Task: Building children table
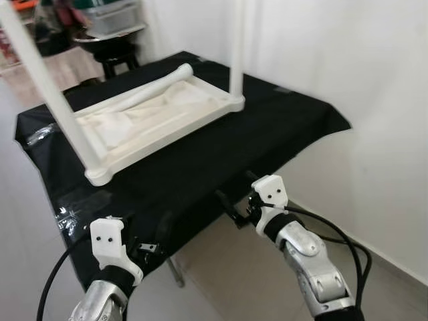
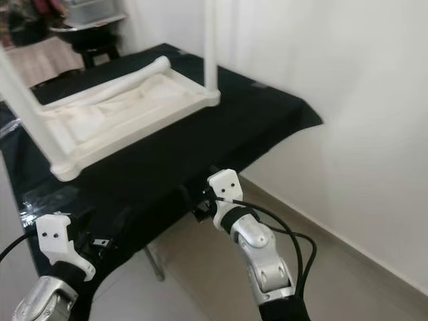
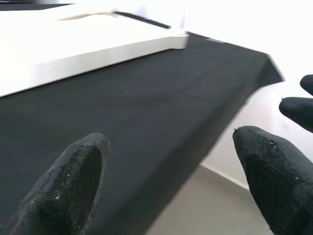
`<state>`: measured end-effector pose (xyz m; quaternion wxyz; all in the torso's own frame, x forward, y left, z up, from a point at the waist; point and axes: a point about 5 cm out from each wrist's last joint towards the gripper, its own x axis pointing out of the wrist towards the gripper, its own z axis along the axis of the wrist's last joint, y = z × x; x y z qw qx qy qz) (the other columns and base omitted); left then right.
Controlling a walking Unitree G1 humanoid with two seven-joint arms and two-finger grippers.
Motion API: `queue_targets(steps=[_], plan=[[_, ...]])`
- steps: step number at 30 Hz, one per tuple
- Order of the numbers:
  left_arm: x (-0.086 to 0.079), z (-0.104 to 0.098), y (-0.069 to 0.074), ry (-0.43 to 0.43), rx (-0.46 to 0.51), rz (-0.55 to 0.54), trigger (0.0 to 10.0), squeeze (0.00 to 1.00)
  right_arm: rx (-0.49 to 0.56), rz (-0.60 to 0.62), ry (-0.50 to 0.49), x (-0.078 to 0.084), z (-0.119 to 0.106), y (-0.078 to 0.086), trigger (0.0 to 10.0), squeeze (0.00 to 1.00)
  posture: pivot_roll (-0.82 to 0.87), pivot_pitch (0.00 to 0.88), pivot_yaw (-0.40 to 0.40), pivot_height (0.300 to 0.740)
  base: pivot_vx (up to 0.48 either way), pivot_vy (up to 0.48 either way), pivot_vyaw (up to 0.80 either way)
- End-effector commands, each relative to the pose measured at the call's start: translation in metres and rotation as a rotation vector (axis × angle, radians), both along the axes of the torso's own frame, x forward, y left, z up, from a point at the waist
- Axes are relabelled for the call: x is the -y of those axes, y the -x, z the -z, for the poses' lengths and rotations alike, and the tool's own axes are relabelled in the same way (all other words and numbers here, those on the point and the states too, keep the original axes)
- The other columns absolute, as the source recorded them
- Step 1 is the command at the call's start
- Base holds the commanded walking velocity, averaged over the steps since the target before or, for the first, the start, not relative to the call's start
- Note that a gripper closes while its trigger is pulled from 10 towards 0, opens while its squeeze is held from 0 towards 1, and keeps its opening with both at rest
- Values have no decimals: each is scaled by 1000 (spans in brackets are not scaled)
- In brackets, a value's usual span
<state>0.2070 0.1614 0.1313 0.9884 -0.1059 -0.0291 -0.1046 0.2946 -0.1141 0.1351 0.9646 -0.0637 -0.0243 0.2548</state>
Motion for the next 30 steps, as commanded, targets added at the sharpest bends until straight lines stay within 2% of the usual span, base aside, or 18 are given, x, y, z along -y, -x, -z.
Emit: queue_targets(steps=[1, 10, 14, 24, 30], plan=[[-1, 5, 1, -19, -26, -3, 10000, 0, -1, -4, 2, 0, 2, 1, 10000, 0, -102, 93, 37, 740, 0, -458, 0], [-1, 5, 1, -18, -26, -3, 10000, 0, -1, -4, 2, 0, 2, 1, 10000, 0, -102, 91, 36, 740, 0, -458, 0], [-1, 3, 1, 11, -10, -7, 10000, 0, -9, -14, 36, -1, 4, 1, 10000, 0, -102, 87, 34, 740, 0, 0, 800], [-2, 3, 1, 12, -11, -8, 10000, 0, -13, -14, 39, -1, 4, 0, 10000, 0, -101, 90, 35, 740, 0, 0, 794], [-3, 2, -1, -8, -28, 2, 10000, 0, -20, 5, 1, 1, 2, -2, 10000, 0, -102, 81, 36, 740, 0, 0, 79]])
